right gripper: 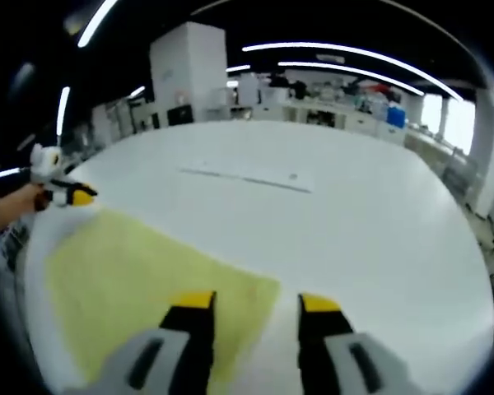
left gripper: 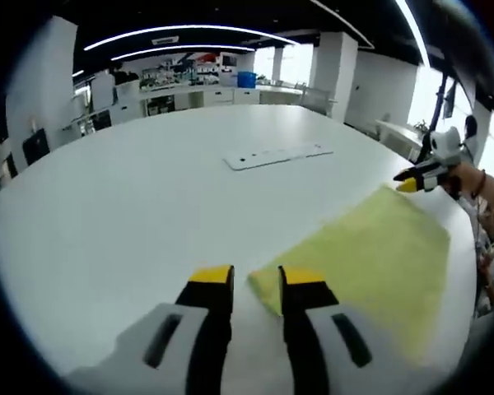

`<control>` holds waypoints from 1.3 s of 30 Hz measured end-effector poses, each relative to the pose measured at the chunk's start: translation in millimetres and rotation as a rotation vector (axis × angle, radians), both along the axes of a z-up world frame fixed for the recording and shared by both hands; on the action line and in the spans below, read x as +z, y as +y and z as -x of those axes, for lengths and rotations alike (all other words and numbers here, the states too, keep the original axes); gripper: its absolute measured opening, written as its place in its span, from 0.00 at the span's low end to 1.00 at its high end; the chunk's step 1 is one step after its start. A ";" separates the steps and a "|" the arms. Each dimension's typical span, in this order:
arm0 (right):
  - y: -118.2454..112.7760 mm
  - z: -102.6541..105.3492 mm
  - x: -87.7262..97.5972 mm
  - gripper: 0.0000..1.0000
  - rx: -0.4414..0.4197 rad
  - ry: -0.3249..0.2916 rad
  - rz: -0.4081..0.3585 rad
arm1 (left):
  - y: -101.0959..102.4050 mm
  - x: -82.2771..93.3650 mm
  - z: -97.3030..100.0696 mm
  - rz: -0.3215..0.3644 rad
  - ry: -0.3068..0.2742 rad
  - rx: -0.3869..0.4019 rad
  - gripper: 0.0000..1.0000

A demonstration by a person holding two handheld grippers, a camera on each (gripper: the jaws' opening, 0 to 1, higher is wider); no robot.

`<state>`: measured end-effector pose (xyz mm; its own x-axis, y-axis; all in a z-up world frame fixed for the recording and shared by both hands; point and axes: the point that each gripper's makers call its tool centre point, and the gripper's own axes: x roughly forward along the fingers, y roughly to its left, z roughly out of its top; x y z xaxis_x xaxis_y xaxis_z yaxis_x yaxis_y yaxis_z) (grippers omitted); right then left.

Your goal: Fold the garment on the visible template until the final outline fits inside the template.

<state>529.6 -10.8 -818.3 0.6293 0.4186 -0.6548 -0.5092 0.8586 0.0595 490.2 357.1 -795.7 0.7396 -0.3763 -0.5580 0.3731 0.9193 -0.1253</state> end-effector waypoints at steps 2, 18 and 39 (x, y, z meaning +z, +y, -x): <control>1.4 5.3 3.0 0.45 0.014 0.008 -0.006 | 1.5 3.3 4.3 0.025 -0.010 0.009 0.27; 11.5 60.3 33.4 0.74 0.108 0.004 -0.043 | 0.6 21.3 68.4 0.038 -0.041 -0.006 0.66; 1.1 148.7 29.2 0.85 0.156 0.005 -0.044 | -22.1 32.3 163.1 0.014 -0.123 -0.026 0.74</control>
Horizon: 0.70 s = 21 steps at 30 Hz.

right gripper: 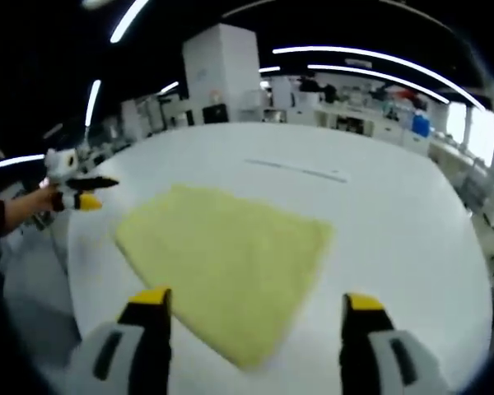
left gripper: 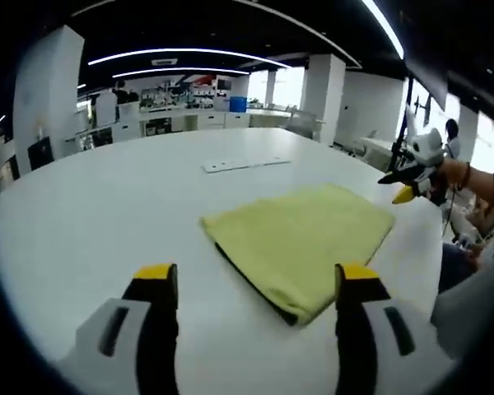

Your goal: Fold the garment on the visible template until the final outline fits inside the template.

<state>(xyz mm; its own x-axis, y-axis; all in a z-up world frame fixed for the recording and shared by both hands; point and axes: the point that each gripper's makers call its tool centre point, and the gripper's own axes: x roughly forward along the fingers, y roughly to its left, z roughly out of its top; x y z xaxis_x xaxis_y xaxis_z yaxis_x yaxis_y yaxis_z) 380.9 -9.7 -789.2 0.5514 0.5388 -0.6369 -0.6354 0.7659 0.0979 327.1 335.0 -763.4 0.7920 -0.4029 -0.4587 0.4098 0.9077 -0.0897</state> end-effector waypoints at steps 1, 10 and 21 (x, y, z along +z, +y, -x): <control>-0.4 4.4 0.3 0.84 -0.001 0.000 -0.001 | -1.4 -0.9 2.1 -0.004 -0.001 -0.002 0.73; -4.8 25.8 -7.8 0.79 -0.030 -0.007 -0.010 | -16.5 -12.4 20.0 -0.043 0.012 0.015 0.63; -14.8 40.9 -27.2 0.61 -0.068 -0.008 0.012 | -19.3 -38.2 32.9 -0.019 0.068 0.057 0.46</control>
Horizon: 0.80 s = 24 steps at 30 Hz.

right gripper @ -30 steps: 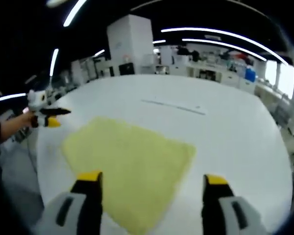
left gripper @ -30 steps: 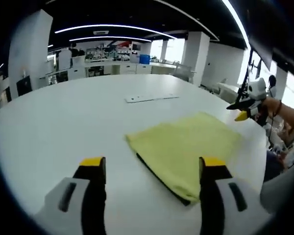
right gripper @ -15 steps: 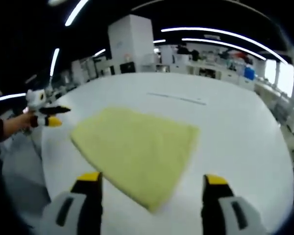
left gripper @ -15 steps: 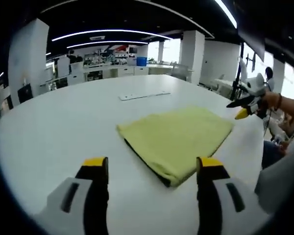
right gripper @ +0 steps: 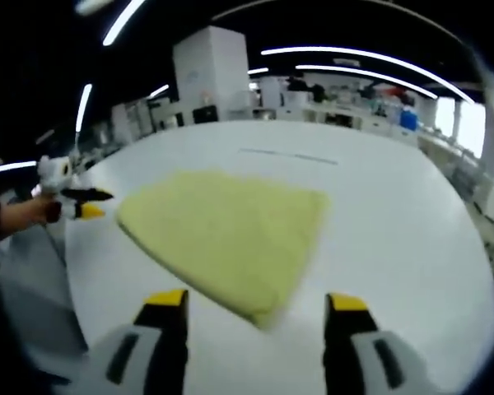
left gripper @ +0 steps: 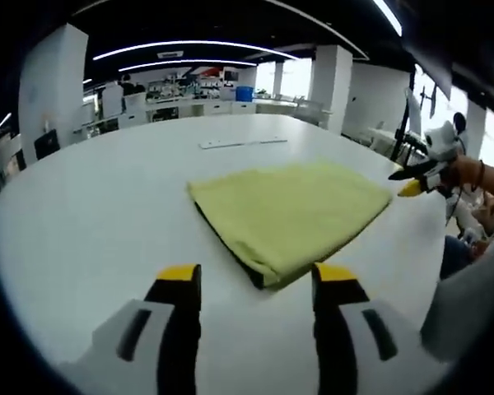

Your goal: Fold the garment on the visible template until the final outline fits inside the template.

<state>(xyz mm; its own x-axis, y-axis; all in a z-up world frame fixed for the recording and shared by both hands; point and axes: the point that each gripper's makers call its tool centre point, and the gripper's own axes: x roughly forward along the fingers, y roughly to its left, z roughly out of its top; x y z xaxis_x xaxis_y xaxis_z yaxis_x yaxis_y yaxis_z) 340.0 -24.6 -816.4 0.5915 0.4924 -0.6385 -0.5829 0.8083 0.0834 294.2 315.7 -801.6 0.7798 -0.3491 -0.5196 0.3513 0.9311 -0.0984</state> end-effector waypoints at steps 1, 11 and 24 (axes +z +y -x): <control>-1.2 0.5 -1.6 0.57 -0.005 0.001 0.003 | 1.1 -1.0 0.2 0.017 0.004 0.021 0.45; -8.6 5.1 -20.6 0.22 -0.061 0.010 -0.001 | -13.5 -5.0 4.4 0.031 0.007 0.045 0.28; -1.4 7.6 -27.2 0.05 -0.076 0.017 -0.050 | -20.4 -13.8 0.7 0.054 0.028 0.112 0.08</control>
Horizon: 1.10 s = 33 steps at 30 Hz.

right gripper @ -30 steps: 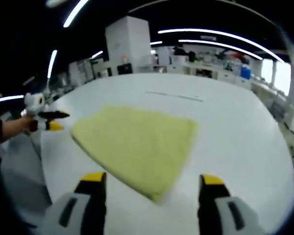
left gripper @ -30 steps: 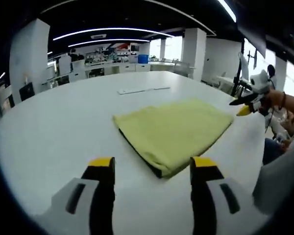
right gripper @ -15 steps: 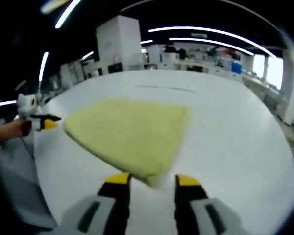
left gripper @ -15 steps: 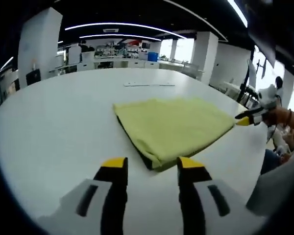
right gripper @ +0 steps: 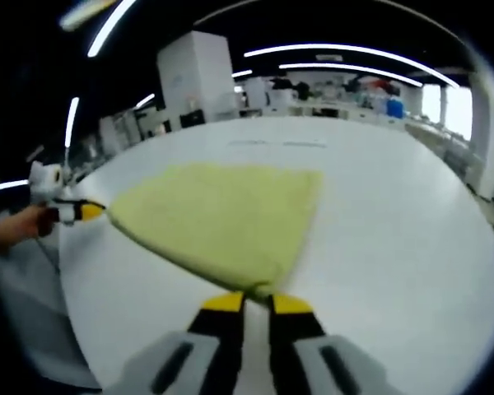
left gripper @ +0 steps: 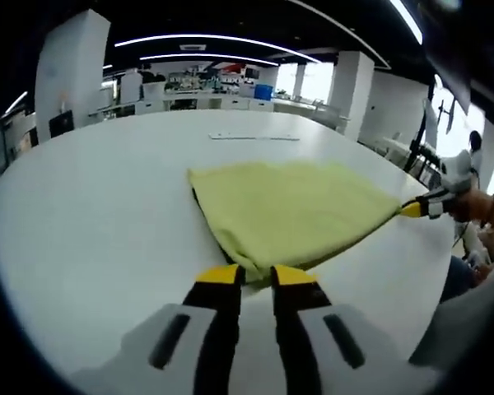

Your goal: Fold the garment on the visible template until the final outline fits inside the template.

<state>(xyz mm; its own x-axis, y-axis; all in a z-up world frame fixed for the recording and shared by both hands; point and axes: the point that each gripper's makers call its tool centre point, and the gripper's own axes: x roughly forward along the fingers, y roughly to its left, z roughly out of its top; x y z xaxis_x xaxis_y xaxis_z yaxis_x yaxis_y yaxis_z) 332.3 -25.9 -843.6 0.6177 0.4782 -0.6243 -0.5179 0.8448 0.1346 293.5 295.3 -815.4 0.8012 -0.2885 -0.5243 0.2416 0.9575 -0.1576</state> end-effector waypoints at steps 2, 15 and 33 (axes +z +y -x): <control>-1.5 -1.5 -0.7 0.04 -0.003 -0.012 0.012 | 1.0 -5.2 -2.0 -0.003 0.007 0.006 0.06; -1.1 -3.3 1.0 0.00 -0.024 -0.026 -0.009 | 2.4 -12.4 0.3 0.006 0.038 0.025 0.01; -12.0 -8.4 12.5 0.00 0.004 -0.046 0.036 | 16.0 -7.7 0.8 -0.110 0.046 -0.128 0.00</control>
<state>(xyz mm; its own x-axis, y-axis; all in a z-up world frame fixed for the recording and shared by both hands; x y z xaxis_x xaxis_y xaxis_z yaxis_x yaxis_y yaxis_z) 340.7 -37.9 -831.1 0.6440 0.4585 -0.6124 -0.5262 0.8466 0.0804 292.7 311.3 -823.1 0.7363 -0.3250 -0.5935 0.3573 0.9316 -0.0669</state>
